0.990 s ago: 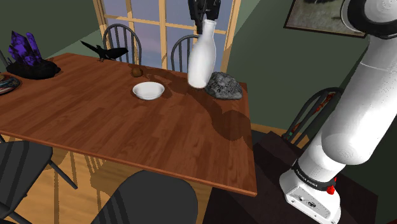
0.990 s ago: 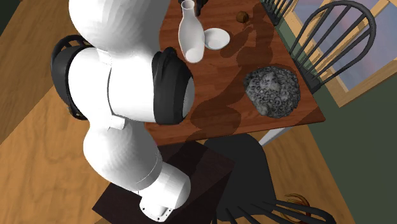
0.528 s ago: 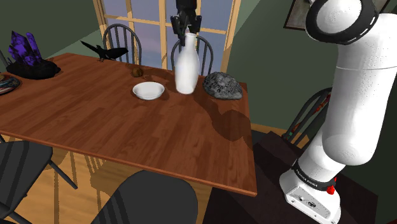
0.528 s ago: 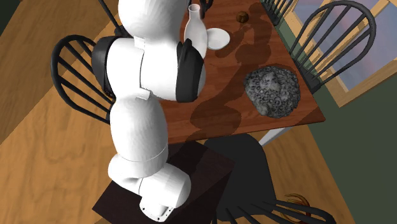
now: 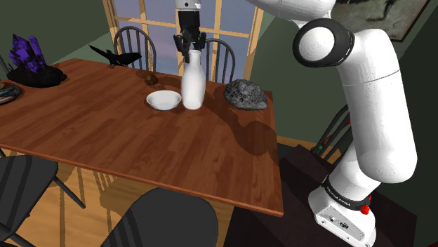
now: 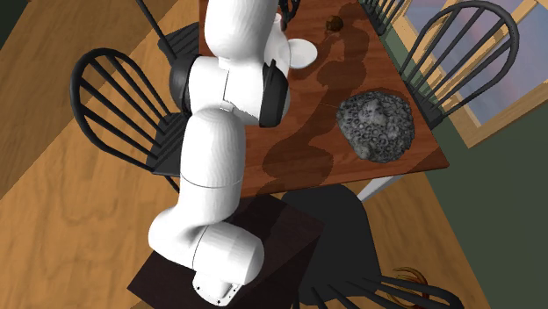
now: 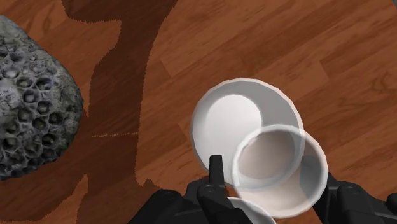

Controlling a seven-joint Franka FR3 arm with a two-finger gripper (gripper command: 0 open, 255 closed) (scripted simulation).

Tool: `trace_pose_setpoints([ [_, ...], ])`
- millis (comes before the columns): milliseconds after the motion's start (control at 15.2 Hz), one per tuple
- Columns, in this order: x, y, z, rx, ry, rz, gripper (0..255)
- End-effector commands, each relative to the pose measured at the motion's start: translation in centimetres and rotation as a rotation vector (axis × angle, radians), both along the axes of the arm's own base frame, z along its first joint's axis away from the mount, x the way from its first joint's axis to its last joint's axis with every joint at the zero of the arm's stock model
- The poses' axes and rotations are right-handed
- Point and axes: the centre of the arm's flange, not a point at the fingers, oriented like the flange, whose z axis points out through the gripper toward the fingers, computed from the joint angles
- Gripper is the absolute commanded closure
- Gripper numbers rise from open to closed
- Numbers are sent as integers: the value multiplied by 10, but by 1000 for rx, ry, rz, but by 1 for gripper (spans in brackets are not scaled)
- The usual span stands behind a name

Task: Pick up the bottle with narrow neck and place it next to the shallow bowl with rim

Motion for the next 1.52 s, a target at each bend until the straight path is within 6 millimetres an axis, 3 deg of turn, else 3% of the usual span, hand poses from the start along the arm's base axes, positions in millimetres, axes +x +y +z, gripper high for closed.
trace_pose_setpoints([
  [0, 1, 1, -13, 1, -2, 0, 255],
  [1320, 2, 1, -120, 1, -2, 0, 255],
  [1452, 1, 1, -120, 1, -2, 0, 255],
])
